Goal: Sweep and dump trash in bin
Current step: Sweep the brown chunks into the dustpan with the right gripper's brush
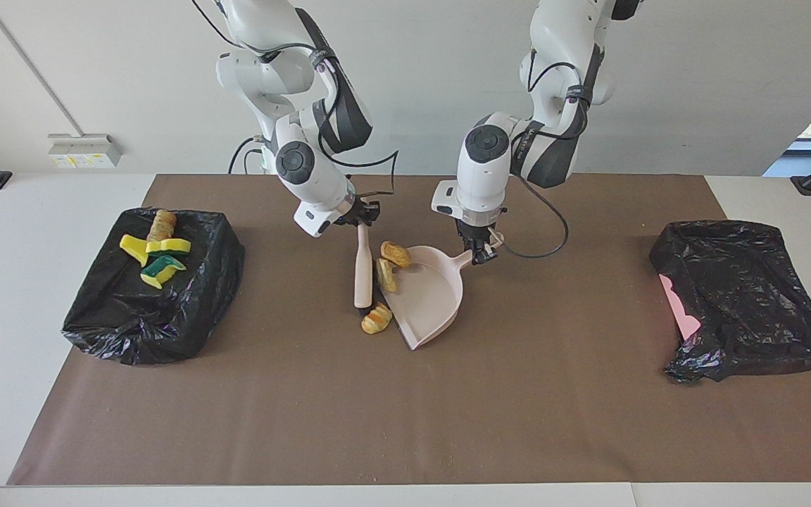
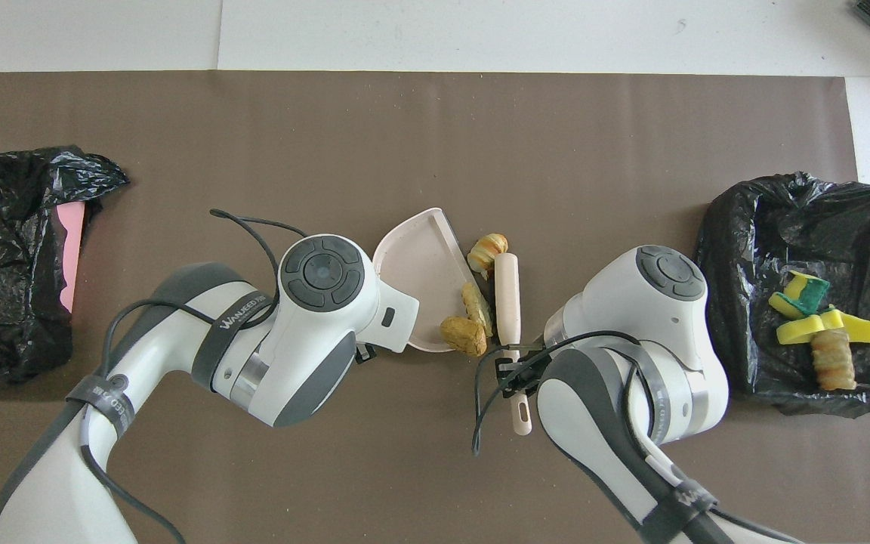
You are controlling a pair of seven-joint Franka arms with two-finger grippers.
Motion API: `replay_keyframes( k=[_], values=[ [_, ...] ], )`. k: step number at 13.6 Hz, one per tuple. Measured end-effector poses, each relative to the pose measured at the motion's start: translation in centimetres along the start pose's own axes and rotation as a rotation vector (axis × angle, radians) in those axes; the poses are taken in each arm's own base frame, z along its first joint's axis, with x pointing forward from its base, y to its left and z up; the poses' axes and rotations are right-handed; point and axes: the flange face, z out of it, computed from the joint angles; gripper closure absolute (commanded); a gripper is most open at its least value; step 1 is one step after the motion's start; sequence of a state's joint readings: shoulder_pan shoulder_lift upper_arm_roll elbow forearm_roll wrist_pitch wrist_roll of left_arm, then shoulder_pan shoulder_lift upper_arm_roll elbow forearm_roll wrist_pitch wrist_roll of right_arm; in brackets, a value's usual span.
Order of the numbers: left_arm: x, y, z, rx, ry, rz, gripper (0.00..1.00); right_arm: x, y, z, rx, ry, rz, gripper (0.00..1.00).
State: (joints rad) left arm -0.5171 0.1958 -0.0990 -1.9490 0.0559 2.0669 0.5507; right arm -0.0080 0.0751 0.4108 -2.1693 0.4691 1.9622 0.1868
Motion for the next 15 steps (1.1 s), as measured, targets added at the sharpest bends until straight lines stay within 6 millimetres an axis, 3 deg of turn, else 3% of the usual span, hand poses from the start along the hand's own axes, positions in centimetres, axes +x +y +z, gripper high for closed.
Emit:
replay_keyframes(
  k=[4, 7, 10, 12, 15],
  values=[
    [-0.3, 0.1, 0.6, 0.003, 0.003, 0.0, 1.0, 0.1, -1.8, -1.5, 0.097, -0.002, 0.009, 1.0],
    [-0.6, 0.2, 0.9, 0.003, 0.003, 0.0, 1.0, -0.3, -2.7, -4.8, 0.021, -0.014, -0.004, 1.0],
    [-0.6, 0.3, 0.9, 0.004, 0.005, 0.0, 1.0, -0.3, -1.6, -8.3, -0.236, 0.052, -0.078, 1.0],
    [-0.6, 0.3, 0.9, 0.004, 0.006, 0.0, 1.0, 0.6, 0.0, -8.5, -0.378, 0.068, -0.177, 1.0],
    [-0.6, 0.3, 0.9, 0.005, 0.007, 0.0, 1.0, 4.3, 2.1, -7.8, -0.539, 0.054, -0.279, 1.0]
  ],
)
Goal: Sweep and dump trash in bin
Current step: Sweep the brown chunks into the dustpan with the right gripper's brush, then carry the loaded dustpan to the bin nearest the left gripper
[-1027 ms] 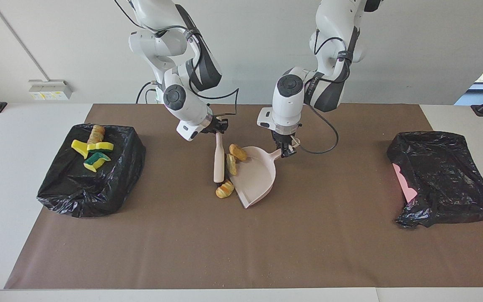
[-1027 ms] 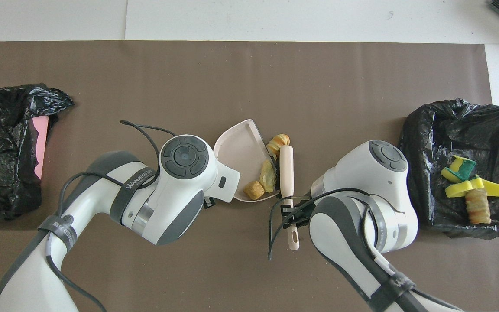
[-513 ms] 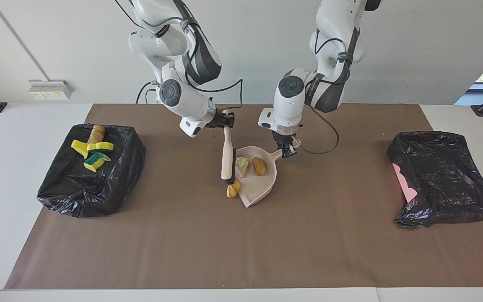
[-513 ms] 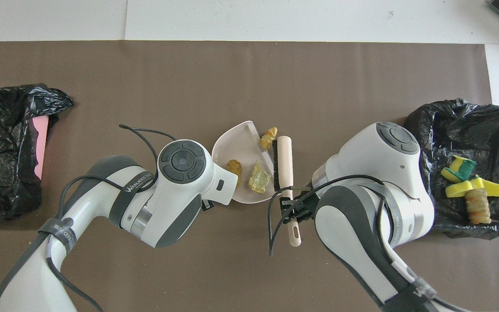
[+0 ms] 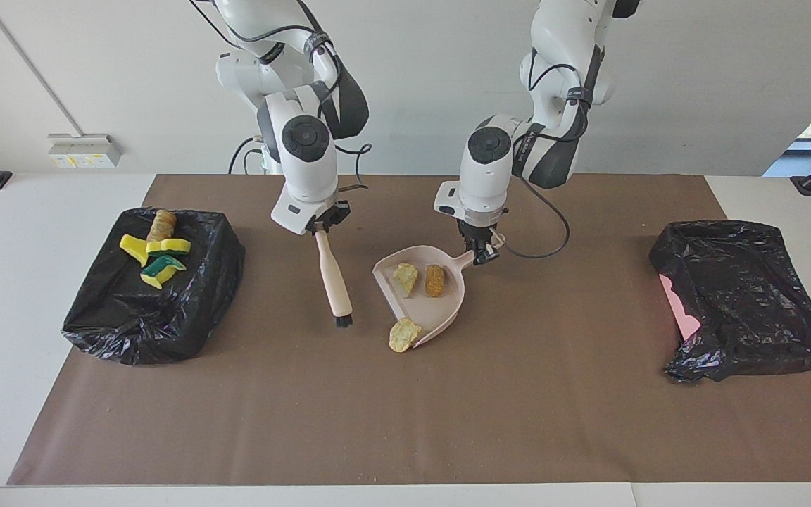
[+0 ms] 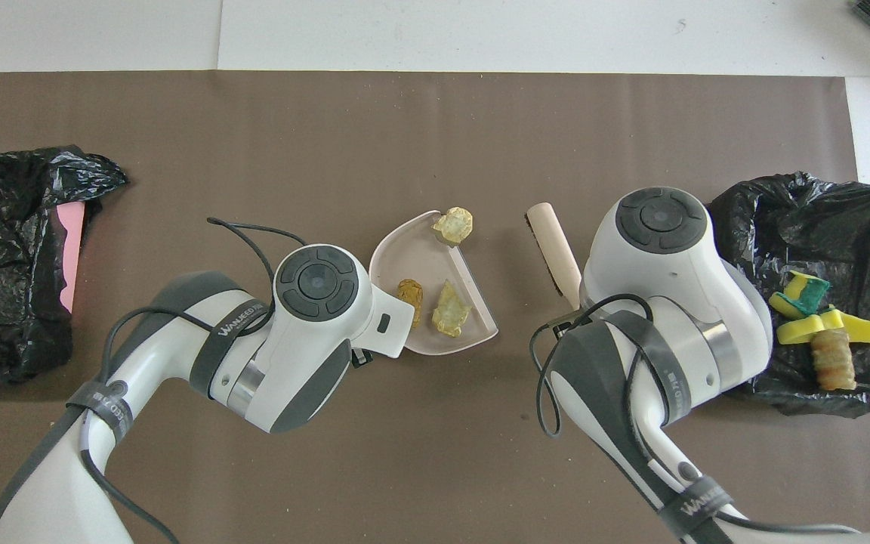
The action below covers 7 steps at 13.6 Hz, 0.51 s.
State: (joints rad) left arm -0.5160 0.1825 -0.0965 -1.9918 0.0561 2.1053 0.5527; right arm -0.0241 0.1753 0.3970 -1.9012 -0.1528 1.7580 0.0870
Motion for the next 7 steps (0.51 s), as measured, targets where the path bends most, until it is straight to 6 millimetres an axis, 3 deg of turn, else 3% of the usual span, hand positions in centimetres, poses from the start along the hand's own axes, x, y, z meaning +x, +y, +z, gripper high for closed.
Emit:
replay_keyframes(
  k=[2, 4, 7],
  values=[
    [0.0, 0.0, 0.0, 0.0, 0.0, 0.0, 1.0, 2.3, -0.5, 1.5, -0.006, -0.01, -0.047, 1.0],
    [0.0, 0.0, 0.0, 0.0, 0.0, 0.0, 1.0, 3.9, -2.7, 3.1, 0.004, -0.017, -0.092, 1.0],
    [0.0, 0.0, 0.0, 0.0, 0.0, 0.0, 1.0, 4.2, -6.4, 3.4, 0.041, -0.017, -0.139, 1.0]
  ],
)
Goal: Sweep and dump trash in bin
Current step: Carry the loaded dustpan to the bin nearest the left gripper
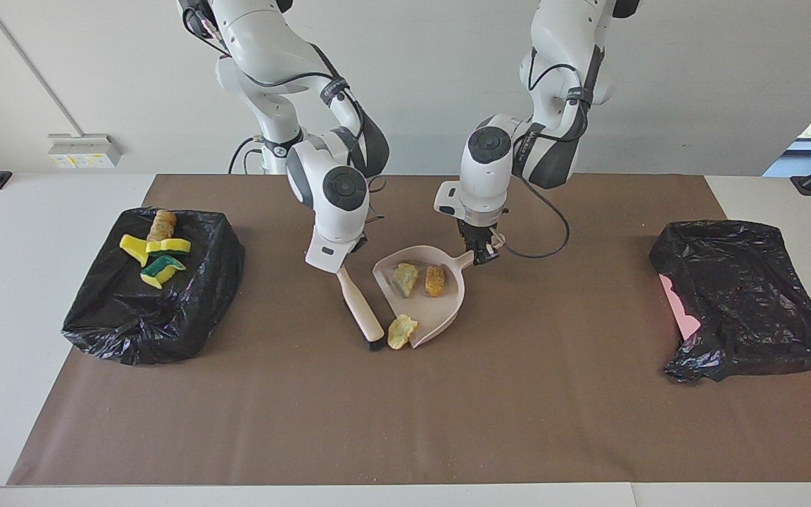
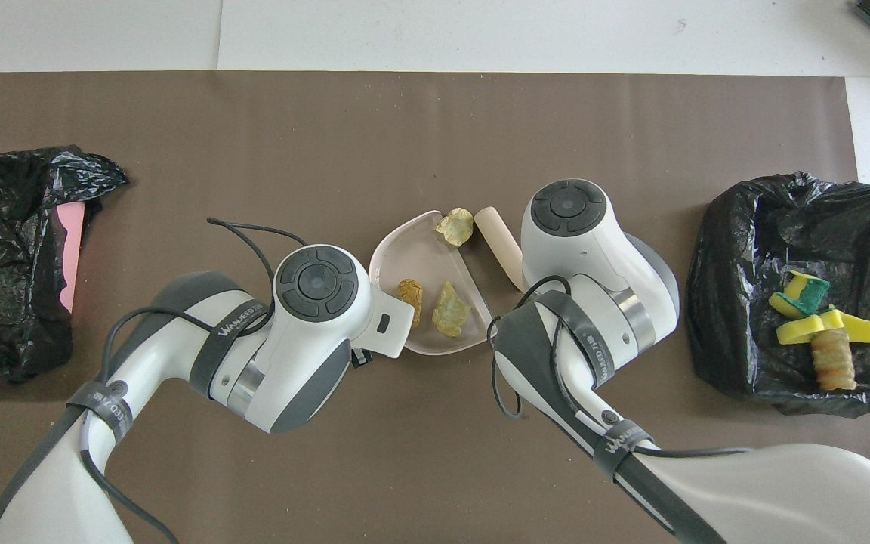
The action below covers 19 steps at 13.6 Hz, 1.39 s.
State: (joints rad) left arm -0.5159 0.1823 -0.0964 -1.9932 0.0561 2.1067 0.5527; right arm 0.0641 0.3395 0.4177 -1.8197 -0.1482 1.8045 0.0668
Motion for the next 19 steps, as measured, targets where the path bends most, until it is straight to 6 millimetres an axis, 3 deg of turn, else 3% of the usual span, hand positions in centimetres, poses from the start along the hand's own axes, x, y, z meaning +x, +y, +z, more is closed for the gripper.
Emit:
replay_keyframes(
  k=[3, 5, 7, 10, 13, 14, 16, 18, 19],
  values=[
    [0.0, 0.0, 0.1, -0.001, -0.001, 0.0, 1.0, -0.3, -3.3, -0.6, 0.17, -0.013, 0.01, 1.0],
    [0.0, 0.0, 0.1, -0.001, -0.001, 0.0, 1.0, -0.4, -3.7, -1.3, 0.247, -0.008, 0.006, 1.0],
    [-0.1, -0.1, 0.1, 0.0, 0.0, 0.0, 1.0, -1.1, -2.8, -2.4, 0.282, -0.014, 0.017, 1.0],
    [-0.5, -0.7, 0.0, 0.0, 0.0, 0.023, 1.0, -3.6, -1.7, -5.5, 0.269, -0.031, 0.083, 1.0],
    [-1.5, -1.9, -0.7, 0.007, 0.008, 0.063, 1.0, -7.8, -2.6, -8.9, 0.217, -0.091, 0.276, 1.0],
    [-2.4, -2.8, -1.4, 0.01, 0.012, 0.071, 1.0, -9.0, -3.6, -9.5, 0.198, -0.104, 0.349, 1.0],
    [-5.8, -5.3, -3.8, 0.011, 0.008, 0.088, 1.0, -11.0, -8.2, -9.3, 0.154, -0.116, 0.434, 1.0],
    [-10.8, -8.4, -7.0, 0.022, 0.013, 0.092, 1.0, -13.3, -13.1, -7.1, 0.173, -0.083, 0.438, 1.0],
    [-13.3, -9.7, -8.2, 0.024, 0.013, 0.09, 1.0, -14.3, -14.1, -5.9, 0.189, -0.068, 0.44, 1.0]
  ],
)
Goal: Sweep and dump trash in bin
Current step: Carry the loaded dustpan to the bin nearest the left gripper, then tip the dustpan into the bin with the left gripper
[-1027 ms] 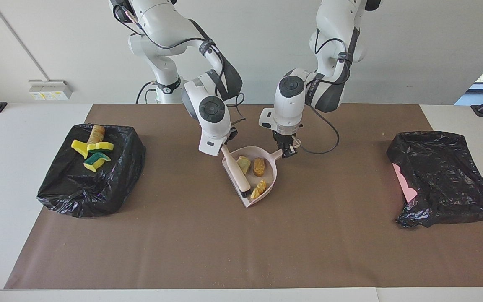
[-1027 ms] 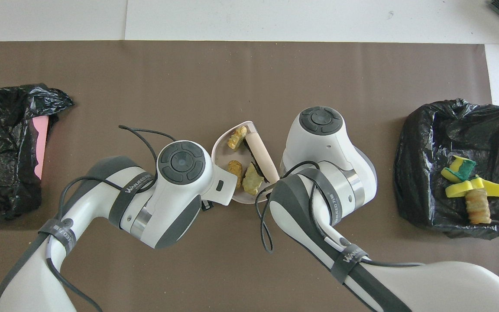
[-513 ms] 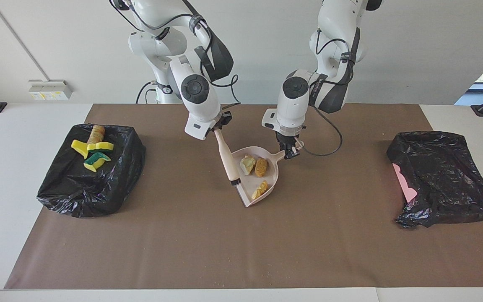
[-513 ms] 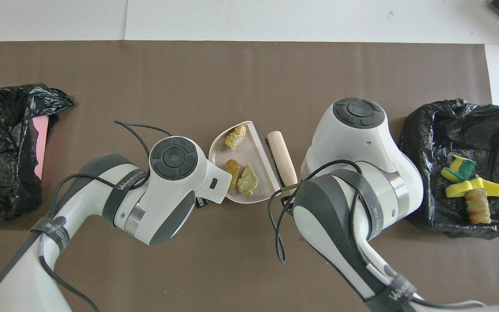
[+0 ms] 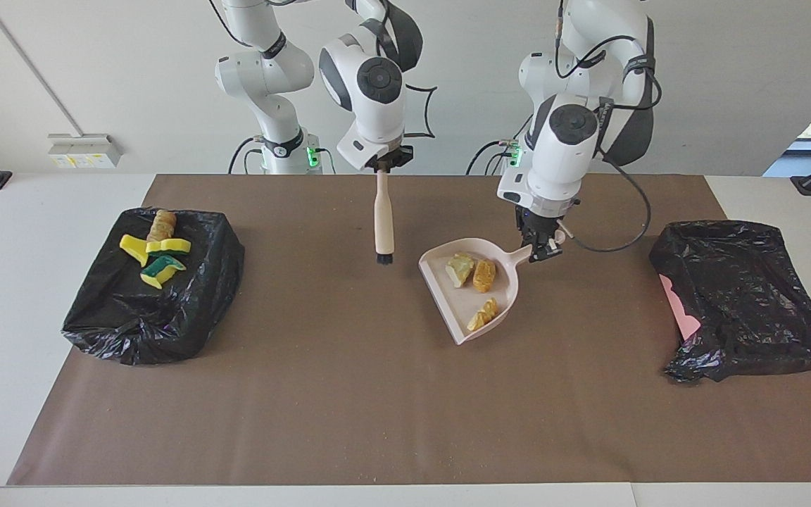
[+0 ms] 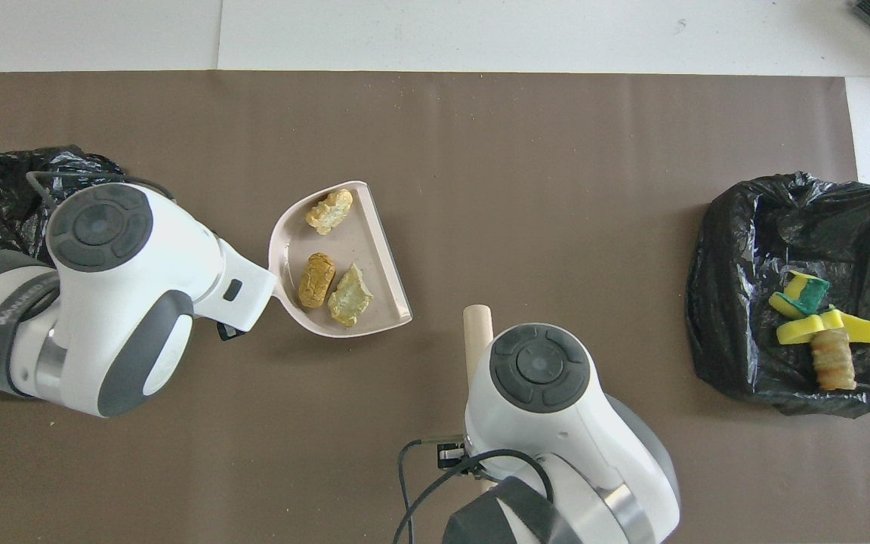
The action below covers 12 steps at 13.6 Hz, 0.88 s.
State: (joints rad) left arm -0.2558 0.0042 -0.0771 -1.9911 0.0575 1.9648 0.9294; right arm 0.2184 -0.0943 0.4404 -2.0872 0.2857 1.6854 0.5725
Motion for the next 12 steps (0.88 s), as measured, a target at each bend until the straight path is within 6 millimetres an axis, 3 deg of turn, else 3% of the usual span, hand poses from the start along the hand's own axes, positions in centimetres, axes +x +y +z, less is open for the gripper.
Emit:
replay_keyframes(
  k=[2, 6, 9, 12],
  values=[
    [-5.9, -2.6, -1.7, 0.009, 0.004, -0.002, 1.0, -1.8, -0.3, 3.1, 0.005, 0.024, -0.007, 1.0],
    [-20.0, -7.7, -1.5, 0.004, 0.004, -0.025, 1.0, -2.4, -0.5, 8.0, 0.018, 0.05, 0.005, 1.0],
    [-30.6, -9.4, -1.8, 0.016, 0.005, -0.157, 1.0, -2.6, -0.4, 10.5, 0.018, 0.076, 0.012, 1.0],
    [-40.2, -10.1, -3.5, 0.062, -0.002, -0.213, 1.0, -2.8, -0.4, 11.2, 0.017, 0.084, 0.008, 1.0]
  ],
)
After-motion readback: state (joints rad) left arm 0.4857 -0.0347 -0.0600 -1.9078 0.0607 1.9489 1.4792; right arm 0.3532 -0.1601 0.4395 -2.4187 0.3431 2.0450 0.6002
